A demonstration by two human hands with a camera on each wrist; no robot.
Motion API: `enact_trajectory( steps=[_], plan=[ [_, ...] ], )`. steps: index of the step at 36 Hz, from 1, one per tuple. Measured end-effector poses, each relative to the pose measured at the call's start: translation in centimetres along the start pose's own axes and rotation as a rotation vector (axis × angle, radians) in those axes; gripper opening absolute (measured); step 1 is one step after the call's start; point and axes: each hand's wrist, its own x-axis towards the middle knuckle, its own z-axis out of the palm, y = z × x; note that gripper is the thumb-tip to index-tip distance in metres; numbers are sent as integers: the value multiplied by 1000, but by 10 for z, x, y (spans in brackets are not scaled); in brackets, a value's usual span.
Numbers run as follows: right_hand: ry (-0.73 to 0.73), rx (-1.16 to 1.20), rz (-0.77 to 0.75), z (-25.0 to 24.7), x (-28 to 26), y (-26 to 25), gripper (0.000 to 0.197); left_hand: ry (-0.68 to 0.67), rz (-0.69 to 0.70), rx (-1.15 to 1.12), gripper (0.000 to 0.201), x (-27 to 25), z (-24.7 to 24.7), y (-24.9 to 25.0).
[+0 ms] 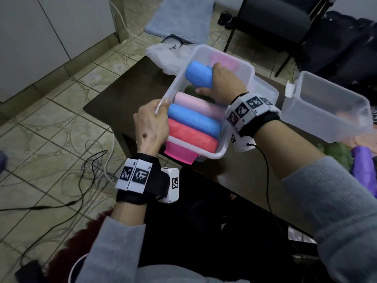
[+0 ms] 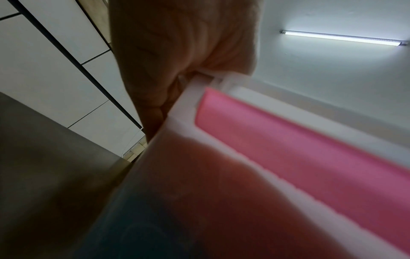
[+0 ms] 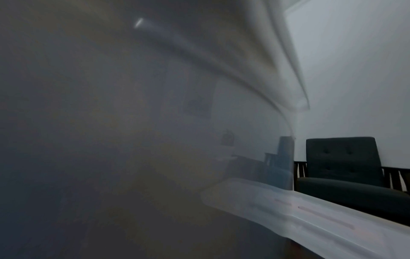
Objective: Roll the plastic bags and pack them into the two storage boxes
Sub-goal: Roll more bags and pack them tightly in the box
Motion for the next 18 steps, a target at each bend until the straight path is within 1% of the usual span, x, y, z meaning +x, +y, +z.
enact_trajectory(
  steps=[2,3,6,14,18],
  plan=[
    [-77,132,18,-3,-1,0,71,21,26,-26,38,-3,-1,-2],
    [-114,153,17,-5,-2,0,71,31,32,-43,36,-5,-1,-3],
    [-193,87,3,-10,-4,1,68,53,42,-82,33,-7,-1,-6],
    [-264,0,-53,-20,-3,-2,56,62,40,-127,32,-8,0,-11],
    [-323,46,-44,-22,-3,-6,54,69,45,-144,31,-8,0,-13]
  ],
)
